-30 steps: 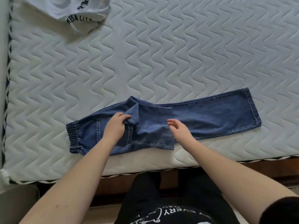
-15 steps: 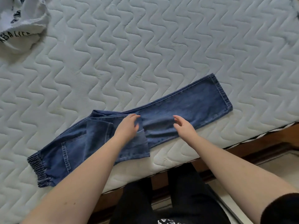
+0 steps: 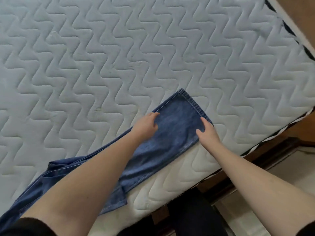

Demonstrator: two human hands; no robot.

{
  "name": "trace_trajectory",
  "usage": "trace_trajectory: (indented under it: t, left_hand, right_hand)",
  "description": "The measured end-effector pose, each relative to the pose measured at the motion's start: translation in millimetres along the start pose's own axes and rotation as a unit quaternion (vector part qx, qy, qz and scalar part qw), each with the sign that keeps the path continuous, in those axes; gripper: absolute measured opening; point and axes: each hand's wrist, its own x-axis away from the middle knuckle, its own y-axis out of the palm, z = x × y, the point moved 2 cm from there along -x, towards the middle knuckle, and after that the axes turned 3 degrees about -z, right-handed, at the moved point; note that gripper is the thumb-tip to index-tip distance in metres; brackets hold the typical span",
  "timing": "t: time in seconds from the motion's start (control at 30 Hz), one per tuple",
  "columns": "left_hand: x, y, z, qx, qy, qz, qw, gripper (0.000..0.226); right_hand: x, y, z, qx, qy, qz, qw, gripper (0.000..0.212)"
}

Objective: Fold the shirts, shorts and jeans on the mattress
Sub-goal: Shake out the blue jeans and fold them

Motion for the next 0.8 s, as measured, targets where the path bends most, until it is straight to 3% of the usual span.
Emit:
trace_trajectory:
  t: [0.17, 0.33, 0.47, 0.67, 0.8]
  left_hand:
    - [-69, -4, 24, -0.009, -0.015, 0.014, 1.000, 0.062]
    - [-121, -13, 38, 0.044, -0.094, 0.007, 0.995, 0.047]
    - [-142, -17, 56, 0.008, -0.043, -0.005, 0.999, 0.024]
    - [-175, -17, 91, -0.043, 0.021, -0.041, 0.998, 0.024]
    - [-203, -9, 121, -0.066, 0.038, -0.047, 0.996, 0.023]
  right_hand:
    - [-48, -30, 24, 0.075, 0.057, 0.049, 0.994, 0.067]
    - [-67, -31, 37, 0.027, 0.066, -0.042, 0.997, 0.038]
    - [-69, -40, 44, 0.064, 0.037, -0.054, 0.996, 0.033]
    - [-61, -69, 65, 0.068, 0.005, 0.038, 0.997, 0.028]
    - [-73, -91, 81, 0.062, 0.000, 0.052, 0.997, 0.021]
